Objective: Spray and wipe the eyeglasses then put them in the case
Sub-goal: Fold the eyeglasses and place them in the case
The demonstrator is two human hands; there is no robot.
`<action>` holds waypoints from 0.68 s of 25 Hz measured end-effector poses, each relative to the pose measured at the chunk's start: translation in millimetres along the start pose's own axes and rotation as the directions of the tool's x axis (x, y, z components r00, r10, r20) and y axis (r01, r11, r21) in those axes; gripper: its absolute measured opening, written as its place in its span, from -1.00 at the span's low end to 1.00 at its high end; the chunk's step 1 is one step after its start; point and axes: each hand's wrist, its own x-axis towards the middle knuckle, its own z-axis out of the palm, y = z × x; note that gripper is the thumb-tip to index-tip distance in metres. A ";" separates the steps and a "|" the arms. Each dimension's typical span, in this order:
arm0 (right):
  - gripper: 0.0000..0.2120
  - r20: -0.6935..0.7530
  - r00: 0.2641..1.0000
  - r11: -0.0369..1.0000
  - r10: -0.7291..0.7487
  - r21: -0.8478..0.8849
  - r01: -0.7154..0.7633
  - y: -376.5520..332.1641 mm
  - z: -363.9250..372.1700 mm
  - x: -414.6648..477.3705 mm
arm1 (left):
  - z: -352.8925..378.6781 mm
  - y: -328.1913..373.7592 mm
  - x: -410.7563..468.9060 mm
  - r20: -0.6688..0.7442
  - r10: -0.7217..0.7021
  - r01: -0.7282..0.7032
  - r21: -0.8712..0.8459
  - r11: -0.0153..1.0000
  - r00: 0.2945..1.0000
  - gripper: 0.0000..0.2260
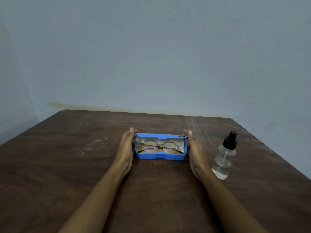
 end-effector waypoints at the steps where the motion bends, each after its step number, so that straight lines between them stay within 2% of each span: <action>1: -0.69 -0.011 1.000 1.000 0.007 0.003 -0.007 -0.7 -0.2 -0.8 | 0.1 0.4 0.4 -0.010 -0.009 0.009 -0.019 1.000 1.000 -0.82; 2: -0.77 -0.029 1.000 1.000 0.000 -0.025 -0.001 -0.9 -0.4 -1.3 | 0.6 0.1 0.6 -0.026 -0.016 0.015 -0.038 0.999 1.000 -0.85; 4: -0.77 -0.048 0.998 0.991 -0.029 -0.130 0.023 -0.3 -0.2 -2.7 | 1.0 -2.7 2.6 -0.048 -0.018 0.017 -0.034 0.999 0.999 -0.89; 6: -0.75 -0.068 0.997 0.979 -0.045 -0.201 0.030 1.4 0.0 -3.0 | -0.6 -8.1 5.3 -0.045 0.005 -0.002 0.052 0.999 0.999 -0.86; 8: -0.83 -0.068 0.997 0.977 -0.038 -0.211 0.023 1.6 -0.6 -2.7 | -3.5 -13.1 7.7 -0.042 0.022 -0.015 0.154 0.988 0.999 -0.82; 10: -0.85 -0.031 0.999 0.973 -0.027 -0.229 0.019 -0.2 -1.2 -2.3 | -5.5 -16.7 9.6 -0.036 0.023 -0.015 0.202 0.979 0.999 -0.79; 14: -0.73 0.084 0.996 0.954 -0.026 -0.295 0.050 -8.7 0.9 -4.3 | -5.7 -19.3 10.8 -0.005 0.080 -0.076 0.258 0.963 0.997 -0.84; 17: -0.71 0.122 0.992 0.968 -0.022 -0.244 0.052 -9.8 1.4 -5.6 | -3.2 -17.8 9.8 0.098 0.127 -0.158 0.470 0.868 0.987 -0.79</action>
